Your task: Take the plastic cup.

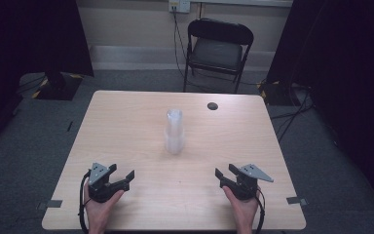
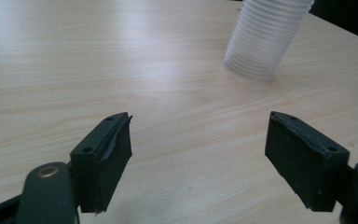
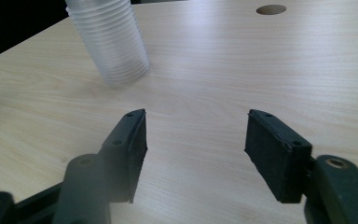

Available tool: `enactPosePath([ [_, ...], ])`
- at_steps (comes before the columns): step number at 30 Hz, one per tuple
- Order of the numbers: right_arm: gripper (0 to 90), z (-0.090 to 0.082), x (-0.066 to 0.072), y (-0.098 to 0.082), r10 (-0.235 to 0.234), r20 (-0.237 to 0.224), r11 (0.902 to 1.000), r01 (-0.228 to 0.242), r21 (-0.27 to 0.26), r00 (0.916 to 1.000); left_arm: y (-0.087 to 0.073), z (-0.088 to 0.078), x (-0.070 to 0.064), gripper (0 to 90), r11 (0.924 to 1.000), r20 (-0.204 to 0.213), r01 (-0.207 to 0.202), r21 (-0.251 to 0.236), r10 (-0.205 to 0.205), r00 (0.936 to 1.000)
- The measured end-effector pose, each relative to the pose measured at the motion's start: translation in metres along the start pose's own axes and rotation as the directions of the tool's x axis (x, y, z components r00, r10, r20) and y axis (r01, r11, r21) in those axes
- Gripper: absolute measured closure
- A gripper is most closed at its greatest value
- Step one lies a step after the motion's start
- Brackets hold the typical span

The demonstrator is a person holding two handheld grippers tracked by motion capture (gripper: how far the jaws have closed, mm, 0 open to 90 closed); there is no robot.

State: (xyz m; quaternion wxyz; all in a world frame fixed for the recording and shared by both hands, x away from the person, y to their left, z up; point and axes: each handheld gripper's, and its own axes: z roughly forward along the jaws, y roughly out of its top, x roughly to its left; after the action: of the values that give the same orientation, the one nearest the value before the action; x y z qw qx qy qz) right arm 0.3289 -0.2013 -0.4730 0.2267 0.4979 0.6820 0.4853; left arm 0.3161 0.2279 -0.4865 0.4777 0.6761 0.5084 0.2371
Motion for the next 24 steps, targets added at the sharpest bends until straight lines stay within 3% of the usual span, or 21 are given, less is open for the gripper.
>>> enactPosePath([
  [1, 36.6, 0.000, 0.000, 0.001, -0.003, -0.001, 1.0000, 0.003, -0.001, 1.0000, 0.001, -0.001, 0.000, 21.8, 0.9998, -0.004, -0.014, 0.011, 0.014, 0.9999],
  [4, 34.2, 0.003, 0.002, 0.004, 0.000, -0.035, 0.9999, 0.000, 0.010, 0.9994, 0.002, -0.003, -0.001, 21.5, 0.9998, 0.035, 0.012, -0.019, -0.011, 0.9993],
  [6, 34.2, 0.004, 0.003, 0.005, 0.000, -0.045, 0.9999, 0.001, 0.011, 0.9990, 0.003, -0.002, -0.001, 21.4, 0.9999, 0.025, 0.003, -0.016, -0.002, 0.9997],
  [7, 32.2, 0.007, 0.006, 0.009, -0.004, -0.065, 0.9999, 0.005, 0.011, 0.9978, 0.004, -0.001, -0.002, 21.0, 0.9998, -0.009, -0.021, 0.004, 0.021, 0.9998],
  [10, 31.1, 0.010, 0.008, 0.012, -0.014, -0.067, 0.9998, 0.015, 0.012, 0.9976, 0.003, 0.000, -0.002, 21.6, 1.0000, 0.014, 0.006, -0.007, -0.006, 0.9999],
  [18, 30.0, 0.018, 0.020, 0.018, -0.054, -0.110, 0.9985, 0.053, -0.017, 0.9925, 0.005, -0.003, -0.009, 22.2, 0.9993, 0.028, -0.032, -0.017, 0.032, 0.9991],
  [22, 29.0, 0.021, 0.027, 0.019, -0.049, -0.134, 0.9988, 0.047, -0.016, 0.9898, 0.005, -0.006, -0.010, 22.2, 0.9989, 0.044, -0.042, -0.020, 0.043, 0.9981],
  [24, 28.0, 0.022, 0.030, 0.020, -0.054, -0.144, 0.9986, 0.053, -0.009, 0.9881, 0.005, -0.009, -0.012, 26.3, 0.9979, 0.043, -0.054, -0.036, 0.056, 0.9975],
])
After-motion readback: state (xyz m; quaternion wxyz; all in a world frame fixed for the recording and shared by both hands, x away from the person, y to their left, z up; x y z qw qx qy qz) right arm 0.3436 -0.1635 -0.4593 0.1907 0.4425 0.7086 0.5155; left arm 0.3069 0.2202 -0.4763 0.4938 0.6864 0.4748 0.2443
